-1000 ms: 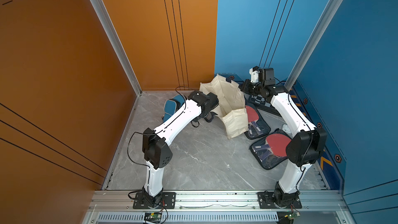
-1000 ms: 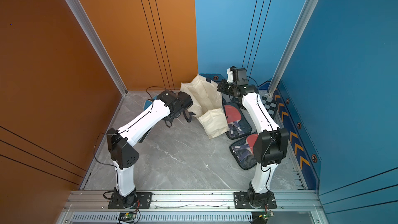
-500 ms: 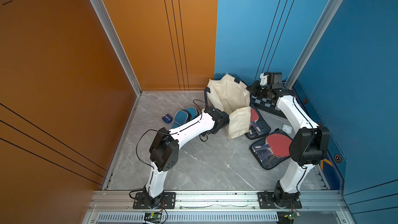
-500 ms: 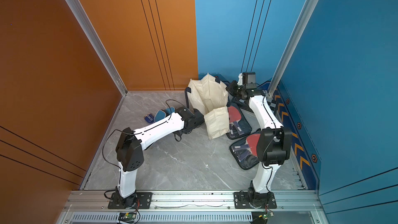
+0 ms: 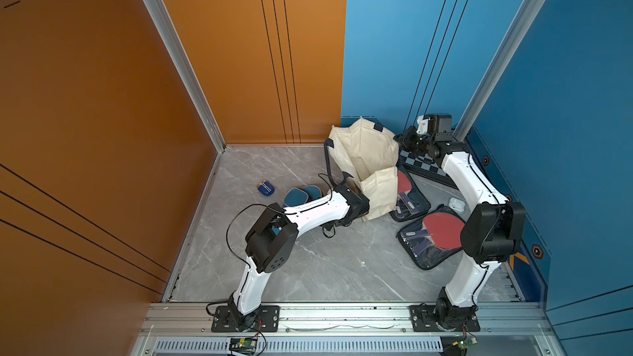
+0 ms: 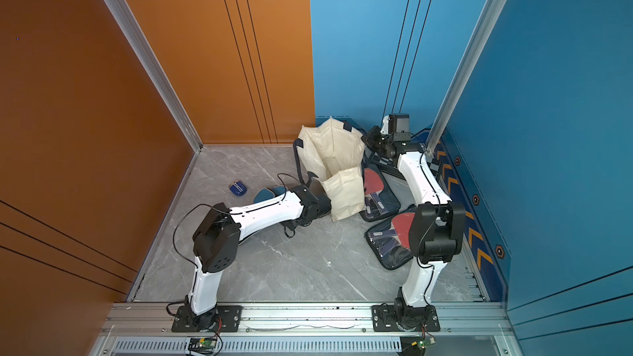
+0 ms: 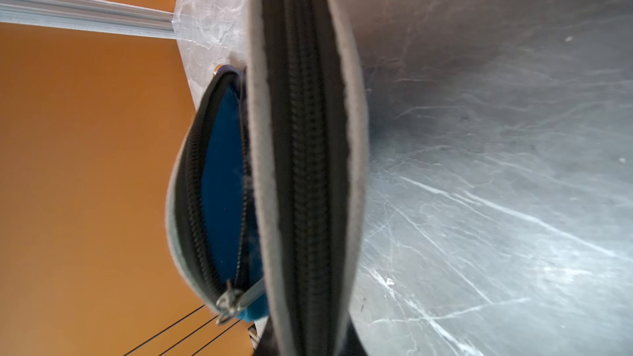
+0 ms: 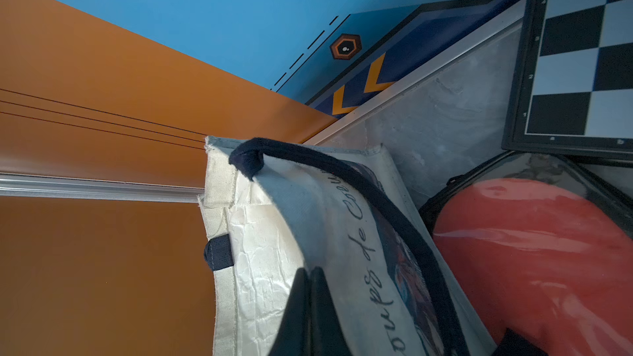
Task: Remove the ping pong set from the canvas bag
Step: Place the canvas bag at the center of the board.
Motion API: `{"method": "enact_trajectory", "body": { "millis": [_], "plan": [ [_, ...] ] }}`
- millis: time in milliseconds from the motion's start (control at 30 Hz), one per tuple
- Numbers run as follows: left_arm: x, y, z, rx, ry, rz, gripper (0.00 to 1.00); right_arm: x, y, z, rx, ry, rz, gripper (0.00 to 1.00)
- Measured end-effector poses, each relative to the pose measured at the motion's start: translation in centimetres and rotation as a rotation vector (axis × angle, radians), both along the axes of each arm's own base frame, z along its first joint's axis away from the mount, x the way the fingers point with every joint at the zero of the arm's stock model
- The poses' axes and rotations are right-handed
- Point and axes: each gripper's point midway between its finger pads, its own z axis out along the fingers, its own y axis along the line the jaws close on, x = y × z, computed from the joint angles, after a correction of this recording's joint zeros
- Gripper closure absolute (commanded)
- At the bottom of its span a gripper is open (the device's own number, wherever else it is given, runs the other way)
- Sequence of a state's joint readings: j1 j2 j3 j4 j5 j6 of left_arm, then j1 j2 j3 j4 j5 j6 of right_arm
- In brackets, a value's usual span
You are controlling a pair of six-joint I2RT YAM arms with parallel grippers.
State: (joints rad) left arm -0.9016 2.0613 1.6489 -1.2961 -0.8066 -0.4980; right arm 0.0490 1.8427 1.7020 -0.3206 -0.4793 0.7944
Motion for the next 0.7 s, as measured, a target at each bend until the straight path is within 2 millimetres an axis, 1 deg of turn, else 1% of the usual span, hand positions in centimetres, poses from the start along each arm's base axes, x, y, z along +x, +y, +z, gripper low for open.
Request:
{"method": "enact_trajectory", "body": {
  "millis": [200, 233, 333, 433, 500, 567, 700],
  "plan": [
    [0.2, -1.5, -2.5, 0.045, 0.053, -0.052, 1.00, 0.0, 0.0, 0.0, -0.001, 0.001, -0.001, 1.00],
    [0.4, -1.8, -2.7, 0.048, 0.054, -0.059, 0.97, 0.0, 0.0, 0.0, -0.001, 0.001, -0.001, 1.00],
    [1.0, -2.6, -2.9, 0.043, 0.047, -0.082, 0.83, 0.0, 0.0, 0.0, -0.001, 0.001, -0.001, 1.00],
    [1.6, -3.7, -3.1, -0.002, 0.030, -0.092, 0.70, 0.0, 0.0, 0.0, -0.001, 0.000, -0.001, 1.00],
    [1.9, -4.5, -3.4, -0.041, 0.025, -0.097, 0.63, 0.0, -0.1, 0.0, -0.001, 0.000, -0.003, 1.00],
    [1.9, -4.9, -3.6, -0.064, 0.027, -0.099, 0.54, 0.0, -0.3, 0.0, -0.001, 0.000, -0.005, 1.00],
    [1.8, -5.6, -4.0, -0.095, 0.039, -0.109, 0.42, 0.0, -0.3, 0.0, -0.001, 0.000, -0.005, 1.00]
  ]
}}
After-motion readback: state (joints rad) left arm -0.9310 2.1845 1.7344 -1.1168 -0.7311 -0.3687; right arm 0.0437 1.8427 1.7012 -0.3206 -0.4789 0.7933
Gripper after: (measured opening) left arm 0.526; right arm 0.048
